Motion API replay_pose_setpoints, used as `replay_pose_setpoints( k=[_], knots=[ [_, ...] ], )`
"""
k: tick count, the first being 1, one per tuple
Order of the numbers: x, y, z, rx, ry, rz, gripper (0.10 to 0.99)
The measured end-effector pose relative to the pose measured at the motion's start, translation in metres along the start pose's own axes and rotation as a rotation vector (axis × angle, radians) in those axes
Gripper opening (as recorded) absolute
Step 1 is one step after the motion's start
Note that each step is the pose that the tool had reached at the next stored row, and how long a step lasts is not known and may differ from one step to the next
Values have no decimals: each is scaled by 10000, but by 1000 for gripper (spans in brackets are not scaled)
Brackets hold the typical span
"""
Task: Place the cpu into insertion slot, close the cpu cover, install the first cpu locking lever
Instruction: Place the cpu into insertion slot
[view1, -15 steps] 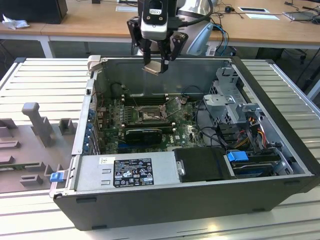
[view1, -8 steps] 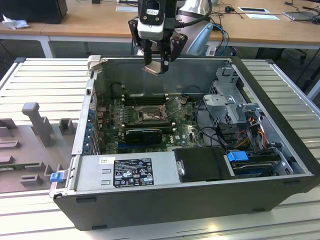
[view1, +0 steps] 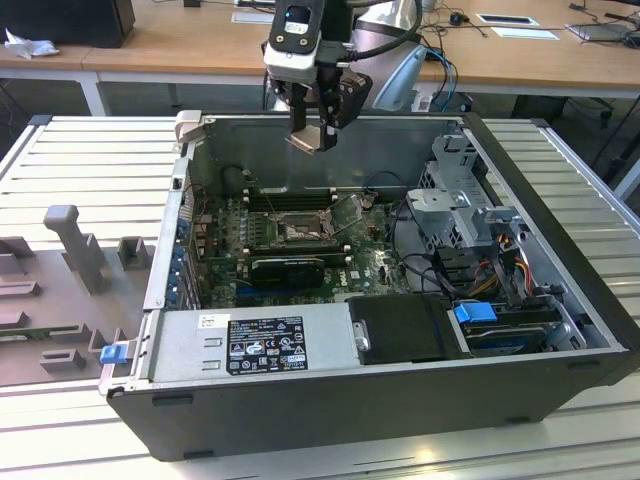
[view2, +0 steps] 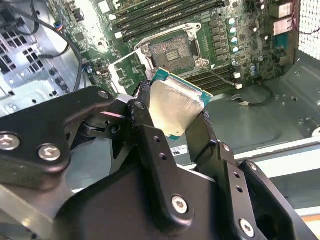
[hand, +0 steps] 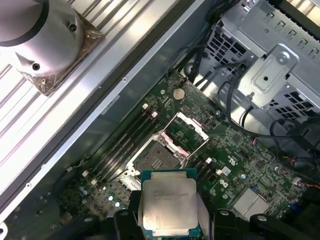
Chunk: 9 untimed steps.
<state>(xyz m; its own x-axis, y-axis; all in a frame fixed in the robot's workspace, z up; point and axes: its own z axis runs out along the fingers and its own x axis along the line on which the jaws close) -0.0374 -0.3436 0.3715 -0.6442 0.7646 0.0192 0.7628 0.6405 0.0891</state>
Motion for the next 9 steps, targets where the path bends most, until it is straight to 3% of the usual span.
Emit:
replay_pose_setpoints(
  k=[9],
  knots=[
    [-2,-8,89,-33,-159,1795,525]
  ],
)
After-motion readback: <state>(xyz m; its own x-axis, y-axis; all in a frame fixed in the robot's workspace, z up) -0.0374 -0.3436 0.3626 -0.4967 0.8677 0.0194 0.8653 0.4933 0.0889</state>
